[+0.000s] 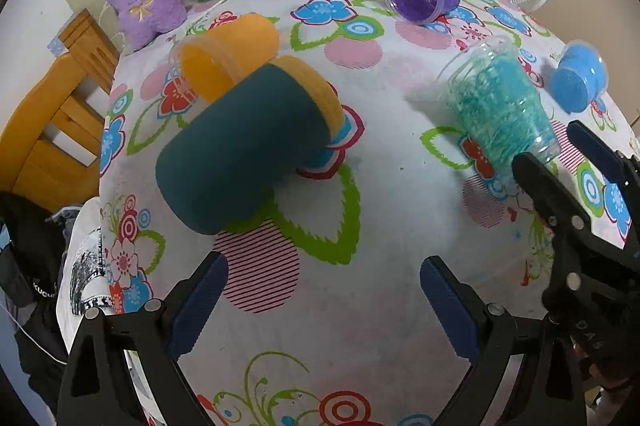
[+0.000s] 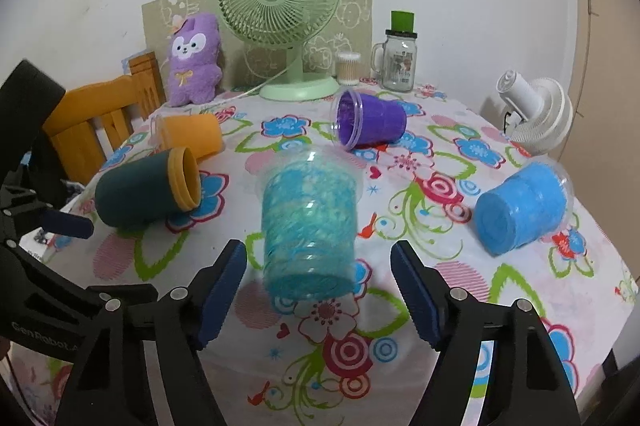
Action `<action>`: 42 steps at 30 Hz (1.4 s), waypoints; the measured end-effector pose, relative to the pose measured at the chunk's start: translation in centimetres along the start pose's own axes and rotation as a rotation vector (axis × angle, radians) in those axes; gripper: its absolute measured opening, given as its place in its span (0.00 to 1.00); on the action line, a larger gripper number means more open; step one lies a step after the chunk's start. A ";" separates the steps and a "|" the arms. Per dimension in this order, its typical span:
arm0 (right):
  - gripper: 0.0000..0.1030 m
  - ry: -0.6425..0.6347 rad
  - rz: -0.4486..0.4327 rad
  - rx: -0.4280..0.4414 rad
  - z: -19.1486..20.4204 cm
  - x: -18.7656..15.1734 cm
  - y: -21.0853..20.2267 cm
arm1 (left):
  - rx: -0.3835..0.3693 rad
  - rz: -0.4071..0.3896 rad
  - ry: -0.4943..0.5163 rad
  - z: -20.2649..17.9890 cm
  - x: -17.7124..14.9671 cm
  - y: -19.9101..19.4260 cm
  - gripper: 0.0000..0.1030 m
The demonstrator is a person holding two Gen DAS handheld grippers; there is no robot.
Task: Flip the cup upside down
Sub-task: 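Close the right gripper around the clear teal-filled cup and lift it, then rotate the held cup with the right gripper so its base faces up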
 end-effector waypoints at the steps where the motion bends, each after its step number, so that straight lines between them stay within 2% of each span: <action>1: 0.72 0.003 0.001 -0.001 0.0 -0.2 0.2 | 0.000 -0.002 0.004 -0.1 0.0 0.1 0.95; 6: 0.65 0.013 0.022 -0.001 -0.1 -1.2 1.0 | -0.001 -0.008 0.006 -0.3 -0.1 0.2 0.95; 8: 0.55 0.019 0.031 0.010 -0.2 -1.2 1.2 | -0.002 -0.007 -0.001 -0.3 -0.1 0.2 0.95; 14: 0.55 0.008 0.063 0.010 -0.2 -1.1 1.2 | -0.011 0.010 -0.014 -0.5 -0.1 -0.3 0.95; 21: 0.55 -0.002 0.105 0.029 -0.4 1.8 -0.5 | -0.059 0.061 -0.065 -0.7 0.7 -2.2 0.95; 30: 0.55 -0.043 0.265 0.059 -0.8 4.5 -0.6 | -0.068 0.086 -0.112 -0.6 2.5 -4.8 0.95; 42: 0.55 -0.155 0.394 0.122 -0.6 7.5 -0.2 | -0.064 0.084 -0.221 0.1 3.9 -5.7 0.95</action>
Point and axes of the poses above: each gripper's, at about its wrist camera, not at the fingertips, and y roughly the way its jaws point, z to its left, x to its top, the point moved 7 cm from there along y, roughly the way its jaws point, and after that the axes turned 6 degrees about x, right-handed, at the moved point
